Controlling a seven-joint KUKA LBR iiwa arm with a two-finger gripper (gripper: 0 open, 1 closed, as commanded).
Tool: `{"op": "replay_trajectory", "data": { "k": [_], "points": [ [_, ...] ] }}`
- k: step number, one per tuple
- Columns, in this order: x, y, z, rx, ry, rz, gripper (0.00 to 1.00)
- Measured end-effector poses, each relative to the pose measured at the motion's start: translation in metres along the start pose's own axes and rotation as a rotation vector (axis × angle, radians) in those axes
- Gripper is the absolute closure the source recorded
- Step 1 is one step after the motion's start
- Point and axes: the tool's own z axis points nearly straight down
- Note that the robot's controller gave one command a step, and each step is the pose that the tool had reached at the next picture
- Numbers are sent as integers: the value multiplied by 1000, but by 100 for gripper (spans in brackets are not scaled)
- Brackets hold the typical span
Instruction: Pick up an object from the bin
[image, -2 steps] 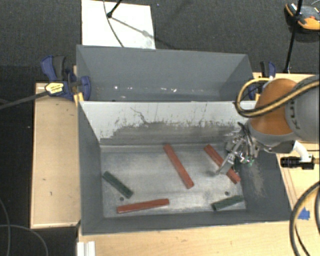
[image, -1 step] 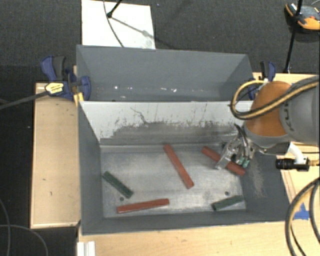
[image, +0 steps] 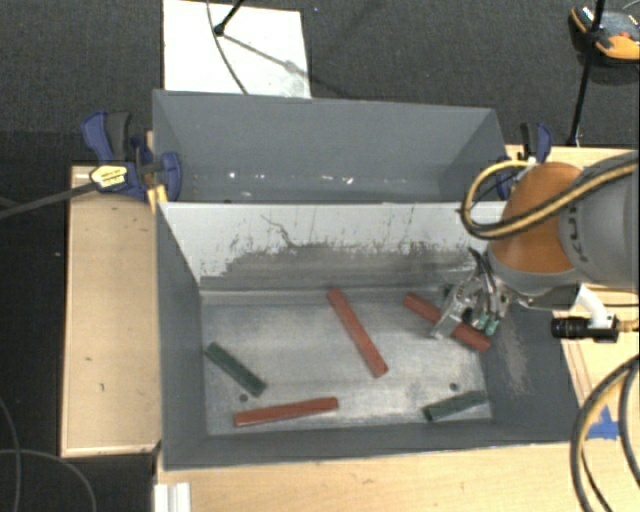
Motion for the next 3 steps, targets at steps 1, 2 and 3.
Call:
{"op": "replay_trajectory", "data": {
  "k": [1, 2, 3],
  "points": [
    [1, 0, -3, 1, 1, -1, 100],
    [1, -1, -17, 1, 3, -2, 100],
    [1, -1, -33, 2, 4, -3, 100]
  ]
}}
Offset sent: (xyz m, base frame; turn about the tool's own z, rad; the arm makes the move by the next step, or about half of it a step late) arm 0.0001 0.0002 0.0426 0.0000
